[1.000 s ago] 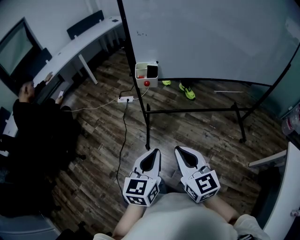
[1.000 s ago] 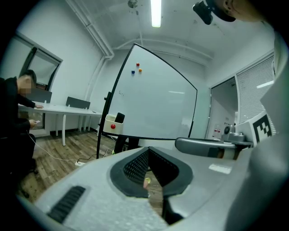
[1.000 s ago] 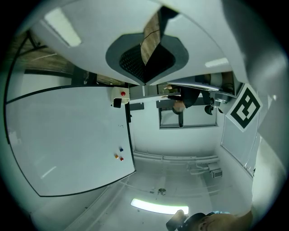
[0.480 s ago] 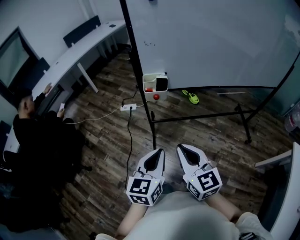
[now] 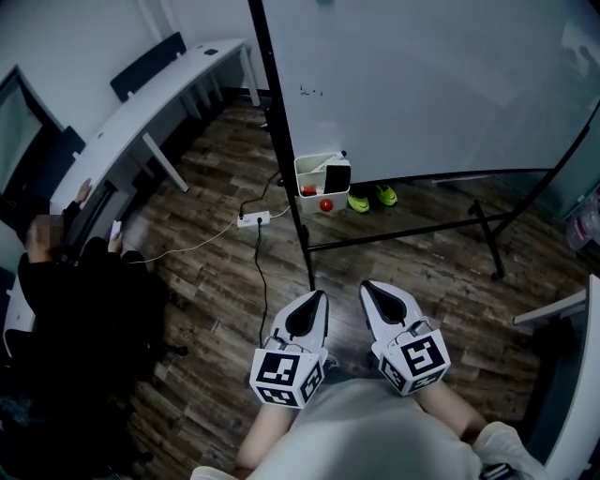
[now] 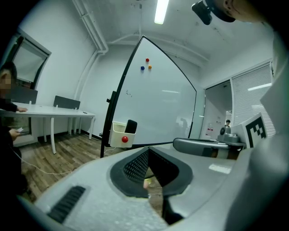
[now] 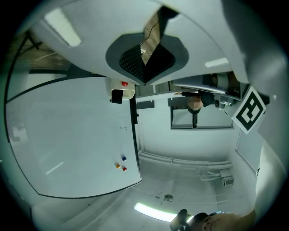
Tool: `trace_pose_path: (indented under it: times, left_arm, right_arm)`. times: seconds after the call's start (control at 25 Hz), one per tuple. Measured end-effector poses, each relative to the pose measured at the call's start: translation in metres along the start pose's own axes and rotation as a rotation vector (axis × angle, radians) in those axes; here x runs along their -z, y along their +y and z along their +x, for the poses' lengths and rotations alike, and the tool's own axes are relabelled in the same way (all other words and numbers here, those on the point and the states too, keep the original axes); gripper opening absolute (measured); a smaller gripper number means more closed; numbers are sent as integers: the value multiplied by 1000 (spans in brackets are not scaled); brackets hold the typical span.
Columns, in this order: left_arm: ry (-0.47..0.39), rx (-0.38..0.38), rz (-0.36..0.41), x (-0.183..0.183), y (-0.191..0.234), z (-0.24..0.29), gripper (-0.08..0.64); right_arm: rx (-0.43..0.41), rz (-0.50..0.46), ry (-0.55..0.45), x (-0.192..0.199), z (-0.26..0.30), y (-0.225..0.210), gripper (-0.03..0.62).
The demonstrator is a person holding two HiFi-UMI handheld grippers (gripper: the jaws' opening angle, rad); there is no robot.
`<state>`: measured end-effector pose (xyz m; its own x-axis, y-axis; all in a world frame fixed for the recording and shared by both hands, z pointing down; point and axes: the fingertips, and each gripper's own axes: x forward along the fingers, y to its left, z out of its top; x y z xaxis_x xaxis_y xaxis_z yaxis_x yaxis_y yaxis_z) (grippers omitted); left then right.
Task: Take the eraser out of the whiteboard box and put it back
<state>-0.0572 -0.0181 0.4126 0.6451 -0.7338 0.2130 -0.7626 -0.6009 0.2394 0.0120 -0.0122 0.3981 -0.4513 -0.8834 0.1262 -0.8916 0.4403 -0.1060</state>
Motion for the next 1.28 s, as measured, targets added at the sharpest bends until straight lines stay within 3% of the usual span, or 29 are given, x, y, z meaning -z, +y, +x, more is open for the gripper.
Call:
trace_pose_path:
  times: [0.84,1.28]
  left_arm:
    - [21,31,-18,-13,60,26,5]
    - [26,5,-12,-23,80,54,5]
  right_arm:
    - [147,-64,-8,-21,69,-28,6]
    - [121,-66,-15,-35,113,-57,68]
